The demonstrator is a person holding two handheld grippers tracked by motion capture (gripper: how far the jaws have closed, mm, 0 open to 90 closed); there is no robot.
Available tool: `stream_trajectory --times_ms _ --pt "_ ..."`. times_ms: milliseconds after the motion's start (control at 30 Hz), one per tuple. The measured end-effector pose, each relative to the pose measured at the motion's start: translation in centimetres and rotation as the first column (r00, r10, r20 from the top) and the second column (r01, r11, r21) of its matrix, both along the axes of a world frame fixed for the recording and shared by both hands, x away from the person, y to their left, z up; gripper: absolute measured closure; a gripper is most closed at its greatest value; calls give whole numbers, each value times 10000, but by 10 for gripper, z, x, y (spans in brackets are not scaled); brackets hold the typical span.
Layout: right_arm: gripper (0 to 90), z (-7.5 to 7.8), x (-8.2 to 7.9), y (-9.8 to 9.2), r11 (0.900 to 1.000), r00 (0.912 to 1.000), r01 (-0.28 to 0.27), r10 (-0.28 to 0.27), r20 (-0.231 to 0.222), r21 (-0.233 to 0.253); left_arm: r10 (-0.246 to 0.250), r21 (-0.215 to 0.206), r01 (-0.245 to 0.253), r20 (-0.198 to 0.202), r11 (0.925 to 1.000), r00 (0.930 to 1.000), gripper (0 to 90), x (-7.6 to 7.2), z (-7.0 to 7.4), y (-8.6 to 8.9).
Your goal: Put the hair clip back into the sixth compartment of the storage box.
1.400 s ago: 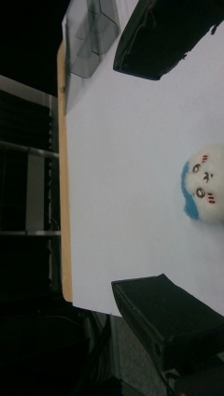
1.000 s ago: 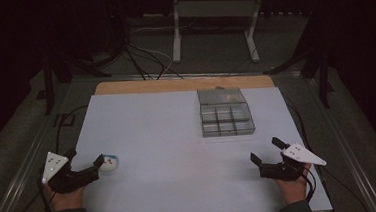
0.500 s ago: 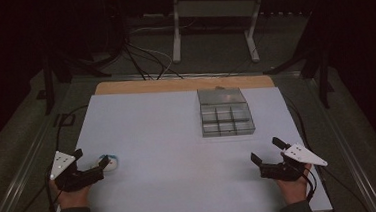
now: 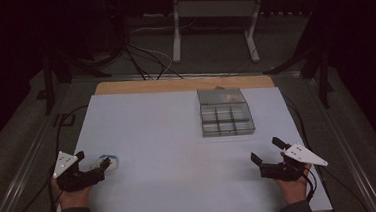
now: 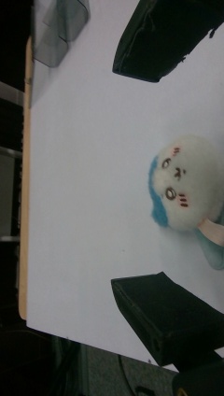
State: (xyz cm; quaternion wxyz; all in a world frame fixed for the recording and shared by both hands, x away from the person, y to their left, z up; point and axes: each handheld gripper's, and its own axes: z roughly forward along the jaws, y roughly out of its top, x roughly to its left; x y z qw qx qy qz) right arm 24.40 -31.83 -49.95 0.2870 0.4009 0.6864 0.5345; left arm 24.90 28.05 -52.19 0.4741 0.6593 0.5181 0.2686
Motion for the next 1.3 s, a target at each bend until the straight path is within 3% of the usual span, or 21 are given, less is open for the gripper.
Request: stream_trajectory --times_ms 267,533,767,900,1067,1300 --pt "2 0 0 0 10000 10000 -12 12 4 37 -42 96 46 -350 9999 9994 28 5 -4 2" --pt "2 0 0 1 10000 10000 -39 39 -9 23 -349 303 368 -620 9989 9975 39 9 -8 2" --pt "2 0 1 1 10000 10000 -52 52 -25 38 -729 436 778 -1051 9960 9918 51 14 -14 3" --pt "2 0 1 0 10000 10000 -41 42 -20 38 -1113 549 1206 -1487 9912 9826 72 18 -18 2" --pt "2 0 0 0 10000 10000 -37 37 -22 44 -1521 738 1706 -2078 9826 9663 83 22 -22 0" --pt "2 0 0 0 10000 10000 -36 36 -22 44 -1327 1418 1702 -2412 9752 9614 170 24 -23 -5"
